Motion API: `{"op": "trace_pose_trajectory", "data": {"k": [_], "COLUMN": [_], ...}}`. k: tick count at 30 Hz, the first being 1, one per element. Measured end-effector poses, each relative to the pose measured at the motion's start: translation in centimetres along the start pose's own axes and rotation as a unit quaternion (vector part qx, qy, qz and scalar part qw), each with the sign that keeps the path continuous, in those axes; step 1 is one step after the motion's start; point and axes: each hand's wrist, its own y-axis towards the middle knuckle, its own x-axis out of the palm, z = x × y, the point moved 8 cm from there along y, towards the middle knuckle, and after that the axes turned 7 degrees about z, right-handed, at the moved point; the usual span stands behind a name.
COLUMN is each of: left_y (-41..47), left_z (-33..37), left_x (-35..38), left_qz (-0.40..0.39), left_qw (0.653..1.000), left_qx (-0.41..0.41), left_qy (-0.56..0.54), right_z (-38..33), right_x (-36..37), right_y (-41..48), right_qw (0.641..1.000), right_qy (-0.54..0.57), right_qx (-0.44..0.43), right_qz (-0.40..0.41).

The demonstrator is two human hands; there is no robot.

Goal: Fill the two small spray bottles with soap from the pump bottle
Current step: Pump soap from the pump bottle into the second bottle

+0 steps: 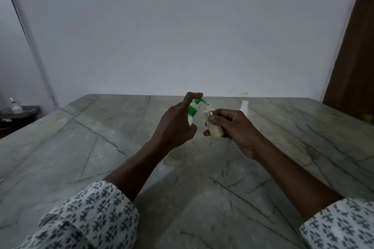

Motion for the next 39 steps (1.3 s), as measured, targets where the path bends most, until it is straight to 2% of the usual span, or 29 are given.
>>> {"op": "trace_pose_trajectory", "data": {"k": [39], "left_y": [-0.14], "left_z": [-0.20], "left_x": [0.12], "left_qz": [0.009], "left_qw": [1.000], "left_qx": [-0.002], "left_qy": [0.009], "right_z": [0.05], "right_x": [0.13], "right_y": [0.00], "right_qw": [1.000], "right_qy": [-0.007], "right_qx": [-0.016], "right_qz": [0.000]}}
